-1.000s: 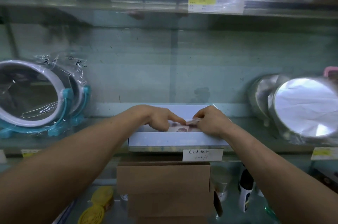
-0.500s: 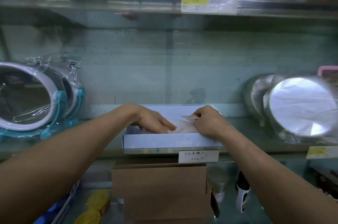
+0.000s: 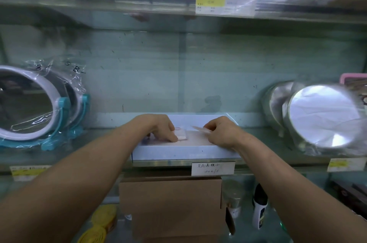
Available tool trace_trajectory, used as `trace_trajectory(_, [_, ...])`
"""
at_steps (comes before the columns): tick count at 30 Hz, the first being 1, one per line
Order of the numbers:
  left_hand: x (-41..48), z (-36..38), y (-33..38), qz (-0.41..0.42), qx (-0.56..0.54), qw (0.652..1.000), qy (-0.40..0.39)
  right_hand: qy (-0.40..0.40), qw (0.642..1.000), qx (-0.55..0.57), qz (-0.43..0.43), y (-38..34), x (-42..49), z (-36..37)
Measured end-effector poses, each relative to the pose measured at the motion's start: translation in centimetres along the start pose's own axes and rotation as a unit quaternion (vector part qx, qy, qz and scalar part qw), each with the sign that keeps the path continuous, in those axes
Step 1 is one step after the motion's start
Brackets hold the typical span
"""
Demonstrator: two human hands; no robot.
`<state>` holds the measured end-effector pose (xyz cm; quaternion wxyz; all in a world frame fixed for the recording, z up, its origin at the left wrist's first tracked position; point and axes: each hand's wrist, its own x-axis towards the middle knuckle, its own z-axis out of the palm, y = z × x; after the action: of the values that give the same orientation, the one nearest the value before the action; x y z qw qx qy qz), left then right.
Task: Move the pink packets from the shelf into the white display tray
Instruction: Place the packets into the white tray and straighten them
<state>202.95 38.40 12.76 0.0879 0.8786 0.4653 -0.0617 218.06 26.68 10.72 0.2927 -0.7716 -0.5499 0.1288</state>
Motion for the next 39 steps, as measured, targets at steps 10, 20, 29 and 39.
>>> trace_trajectory(10, [-2.8,-1.0,0.0,-0.005,-0.500,0.862,0.082,0.106,0.982,0.071,-0.140,-0.4,-1.5,0.2])
trace_trajectory(20, [-4.2,0.0,-1.0,-0.008,-0.664,0.738,0.115,-0.012,0.967,0.255,-0.015,-0.6,-2.4,-1.4])
trace_trajectory(29, [-4.9,-0.3,-0.8,-0.033,-0.701,0.699,0.136,-0.090,0.978,0.184,-0.042,-0.9,-2.4,-1.3])
trace_trajectory(39, [-5.5,-1.8,-1.2,-0.040,-0.588,0.794,0.148,0.012,0.968,0.252,-0.006,-2.8,-0.9,-0.2])
